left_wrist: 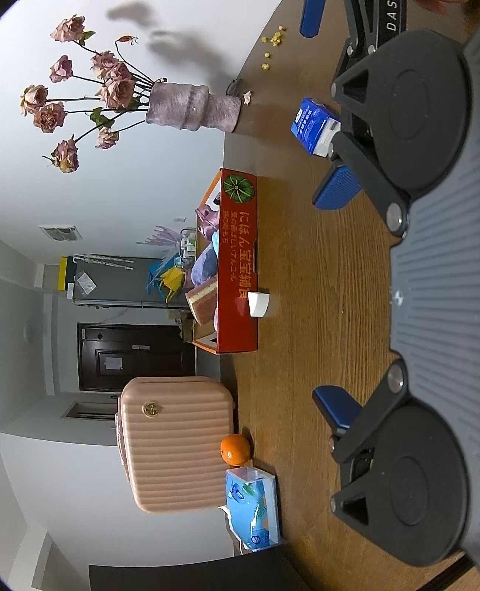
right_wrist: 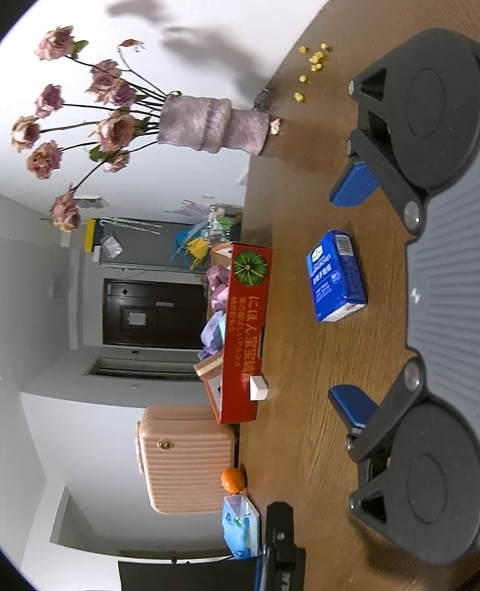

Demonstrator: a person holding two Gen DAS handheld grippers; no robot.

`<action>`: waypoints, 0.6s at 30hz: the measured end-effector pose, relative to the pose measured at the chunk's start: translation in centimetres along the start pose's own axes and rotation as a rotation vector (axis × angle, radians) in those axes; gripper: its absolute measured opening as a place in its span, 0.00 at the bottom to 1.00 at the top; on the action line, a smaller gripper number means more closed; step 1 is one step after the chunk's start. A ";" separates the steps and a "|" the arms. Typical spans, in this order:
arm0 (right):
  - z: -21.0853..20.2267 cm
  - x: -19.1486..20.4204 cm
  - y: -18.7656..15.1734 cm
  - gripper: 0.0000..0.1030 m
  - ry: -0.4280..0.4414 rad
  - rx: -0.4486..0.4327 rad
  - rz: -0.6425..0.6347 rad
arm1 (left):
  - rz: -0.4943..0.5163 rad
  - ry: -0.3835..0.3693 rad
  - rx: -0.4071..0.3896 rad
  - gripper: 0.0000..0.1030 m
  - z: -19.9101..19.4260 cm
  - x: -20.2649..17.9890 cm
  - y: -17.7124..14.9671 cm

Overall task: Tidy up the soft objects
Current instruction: 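Lower the right gripper onto the blue tissue pack and close on it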

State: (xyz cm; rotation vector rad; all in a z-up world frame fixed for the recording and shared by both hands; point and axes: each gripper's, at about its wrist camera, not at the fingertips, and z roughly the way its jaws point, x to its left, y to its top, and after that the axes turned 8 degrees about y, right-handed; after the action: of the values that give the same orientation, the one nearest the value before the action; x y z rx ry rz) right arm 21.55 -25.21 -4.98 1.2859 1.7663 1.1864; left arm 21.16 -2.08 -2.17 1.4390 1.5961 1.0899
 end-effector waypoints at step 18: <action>9.9 -4.3 1.7 1.00 0.065 0.212 -0.015 | -0.040 0.019 0.069 1.00 1.9 1.1 0.0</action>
State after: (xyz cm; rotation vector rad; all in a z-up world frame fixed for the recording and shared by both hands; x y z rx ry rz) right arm 32.17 -26.19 -7.26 1.3650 1.9894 1.0657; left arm 22.77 -0.79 -2.88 1.4396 1.6835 1.0374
